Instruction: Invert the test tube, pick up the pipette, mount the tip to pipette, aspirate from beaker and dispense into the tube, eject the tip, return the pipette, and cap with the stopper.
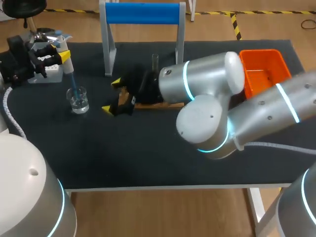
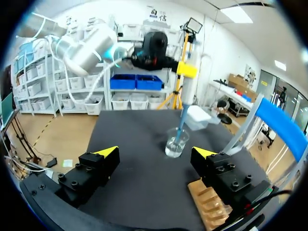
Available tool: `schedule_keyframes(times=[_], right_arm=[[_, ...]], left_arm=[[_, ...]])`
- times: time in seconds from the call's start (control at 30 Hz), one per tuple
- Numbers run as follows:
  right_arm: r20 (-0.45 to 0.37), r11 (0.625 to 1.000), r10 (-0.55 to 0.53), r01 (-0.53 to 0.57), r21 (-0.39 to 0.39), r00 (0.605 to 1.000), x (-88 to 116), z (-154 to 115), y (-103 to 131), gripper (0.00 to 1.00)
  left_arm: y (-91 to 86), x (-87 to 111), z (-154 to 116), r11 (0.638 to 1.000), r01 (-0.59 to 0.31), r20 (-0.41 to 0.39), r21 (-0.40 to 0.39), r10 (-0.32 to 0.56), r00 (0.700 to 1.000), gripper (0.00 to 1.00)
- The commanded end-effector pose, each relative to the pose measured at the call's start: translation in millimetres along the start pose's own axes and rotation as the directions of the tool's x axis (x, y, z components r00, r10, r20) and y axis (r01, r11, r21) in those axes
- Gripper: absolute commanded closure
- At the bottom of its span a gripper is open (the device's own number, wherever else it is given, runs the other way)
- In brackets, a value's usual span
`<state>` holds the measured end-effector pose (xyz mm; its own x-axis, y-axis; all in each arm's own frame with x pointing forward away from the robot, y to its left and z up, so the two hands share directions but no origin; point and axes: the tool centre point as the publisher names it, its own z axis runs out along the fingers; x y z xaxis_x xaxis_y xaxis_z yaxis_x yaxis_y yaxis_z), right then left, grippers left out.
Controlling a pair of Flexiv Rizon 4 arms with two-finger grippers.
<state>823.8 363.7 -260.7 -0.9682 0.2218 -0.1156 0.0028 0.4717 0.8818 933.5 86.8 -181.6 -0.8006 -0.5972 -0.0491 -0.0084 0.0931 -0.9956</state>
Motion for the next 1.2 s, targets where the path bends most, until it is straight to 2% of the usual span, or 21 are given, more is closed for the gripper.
schedule_keyframes(times=[0.03,0.3,0.53,0.73,0.77,0.8,0.83,0.9,0.97,1.0,1.2], right_arm=[[-0.269,0.998,-0.030,0.015,-0.060,0.963,-13,-59,10,0.00],[-0.373,0.992,-0.094,0.056,-0.112,0.923,-31,-85,37,0.00],[-0.428,0.986,-0.128,0.068,-0.154,0.895,-45,-102,59,0.00],[-0.471,0.983,-0.144,0.070,-0.172,0.870,-61,-104,73,0.00],[-0.483,0.981,-0.148,0.068,-0.180,0.863,-64,-103,76,0.08],[-0.494,0.980,-0.152,0.063,-0.191,0.856,-66,-103,78,0.25],[-0.495,0.979,-0.157,0.070,-0.189,0.854,-69,-101,81,0.52],[-0.517,0.976,-0.163,0.060,-0.209,0.840,-74,-98,85,0.68],[-0.521,0.976,-0.167,0.065,-0.209,0.837,-78,-94,90,0.95],[-0.528,0.976,-0.173,0.070,-0.208,0.831,-81,-92,92,1.00],[-0.568,0.973,-0.187,0.069,-0.222,0.801,-89,-79,107,1.00]], left_arm=[[0.3,0.7,1,1.000,-0.001,0.003,0.002,0.001,1.000,1.00],[0.3,0.7,1,1.000,-0.001,0.003,0.002,0.001,1.000,1.00],[0.3,0.7,1,1.000,-0.001,0.003,0.002,0.001,1.000,1.00],[0.3,0.7,1,1.000,-0.001,0.003,0.002,0.001,1.000,1.00],[0.3,0.7,1,1.000,-0.001,0.003,0.002,0.001,1.000,1.00],[0.3,0.7,1,1.000,-0.001,0.003,0.002,0.001,1.000,1.00],[0.3,0.7,1,1.000,-0.001,0.003,0.002,0.001,1.000,1.00],[0.3,0.7,1,1.000,-0.001,0.003,0.002,0.001,1.000,1.00],[0.3,0.7,1,1.000,-0.001,0.003,0.002,0.001,1.000,1.00],[0.3,0.7,1,1.000,-0.001,0.003,0.002,0.001,1.000,1.00],[0.3,0.7,1,1.000,-0.001,0.003,0.002,0.001,1.000,1.00]])
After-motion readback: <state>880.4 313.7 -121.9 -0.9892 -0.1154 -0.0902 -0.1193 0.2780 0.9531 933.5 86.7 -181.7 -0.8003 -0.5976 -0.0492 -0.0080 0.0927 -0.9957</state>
